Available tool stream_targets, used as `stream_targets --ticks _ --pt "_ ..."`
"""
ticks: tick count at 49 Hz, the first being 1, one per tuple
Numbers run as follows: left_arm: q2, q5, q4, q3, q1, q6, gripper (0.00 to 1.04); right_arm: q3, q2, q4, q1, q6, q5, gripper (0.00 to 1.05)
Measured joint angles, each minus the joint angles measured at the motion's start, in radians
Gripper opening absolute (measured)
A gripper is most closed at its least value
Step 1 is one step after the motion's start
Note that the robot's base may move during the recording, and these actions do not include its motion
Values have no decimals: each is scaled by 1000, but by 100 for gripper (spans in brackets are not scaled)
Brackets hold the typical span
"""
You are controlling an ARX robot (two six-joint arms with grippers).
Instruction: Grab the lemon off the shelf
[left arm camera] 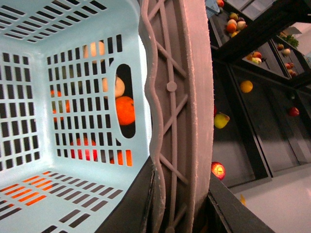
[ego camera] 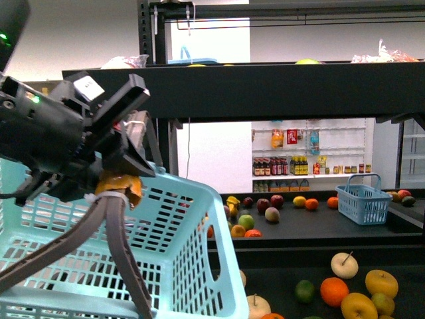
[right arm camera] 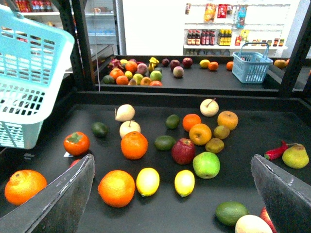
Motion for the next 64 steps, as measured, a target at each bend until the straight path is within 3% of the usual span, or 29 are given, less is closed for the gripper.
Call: stream_targets --ticks 24,28,32,48,64 --pt "82 -33 41 30 -74 -11 18 0 1 -2 1 3 6 97" --pt "84 -35 43 30 -83 -11 18 38 80 -105 63 111 216 97" --pt "84 -34 43 30 -86 -13 18 47 174 -88 65 192 271 97" --pt "87 -53 43 30 -86 -12 18 273 798 173 -162 278 29 97" --pt "87 -45 43 30 -88 -15 18 697 1558 156 -166 231 -59 97"
